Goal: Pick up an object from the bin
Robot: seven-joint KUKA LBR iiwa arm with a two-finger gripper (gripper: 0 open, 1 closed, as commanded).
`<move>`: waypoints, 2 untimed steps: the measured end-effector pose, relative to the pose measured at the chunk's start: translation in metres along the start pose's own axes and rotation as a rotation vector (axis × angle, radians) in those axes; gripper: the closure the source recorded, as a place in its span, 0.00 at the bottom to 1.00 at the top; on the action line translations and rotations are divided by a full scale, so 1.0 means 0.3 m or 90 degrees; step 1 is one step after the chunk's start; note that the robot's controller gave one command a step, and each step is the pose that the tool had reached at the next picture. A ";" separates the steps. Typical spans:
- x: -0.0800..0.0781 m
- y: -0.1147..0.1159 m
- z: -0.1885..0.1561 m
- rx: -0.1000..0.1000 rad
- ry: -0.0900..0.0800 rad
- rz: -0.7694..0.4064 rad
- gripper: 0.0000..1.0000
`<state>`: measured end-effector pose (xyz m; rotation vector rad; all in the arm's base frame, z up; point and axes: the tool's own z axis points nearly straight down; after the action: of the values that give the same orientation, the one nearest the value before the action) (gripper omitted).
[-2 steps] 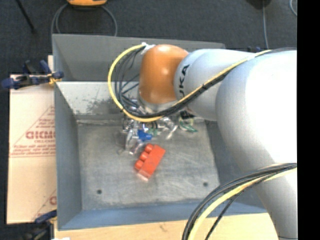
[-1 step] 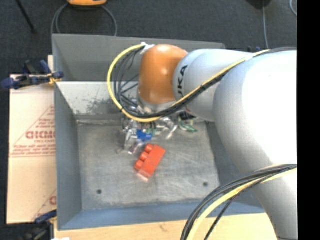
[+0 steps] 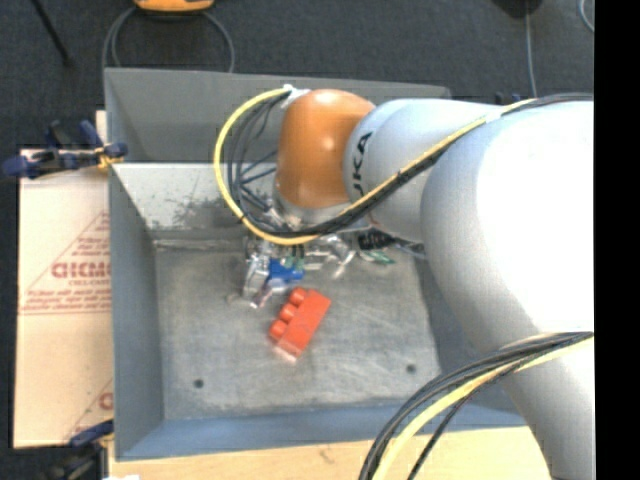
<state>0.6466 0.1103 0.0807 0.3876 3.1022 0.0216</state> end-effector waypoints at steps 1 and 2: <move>0.003 0.008 0.001 -0.001 0.000 0.054 0.00; -0.005 -0.001 -0.004 0.002 -0.003 0.057 1.00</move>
Offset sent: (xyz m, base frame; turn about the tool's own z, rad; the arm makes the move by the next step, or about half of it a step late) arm -0.0058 -0.0037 -0.0107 0.0965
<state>0.6481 0.1096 0.0820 0.5259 3.0788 0.0178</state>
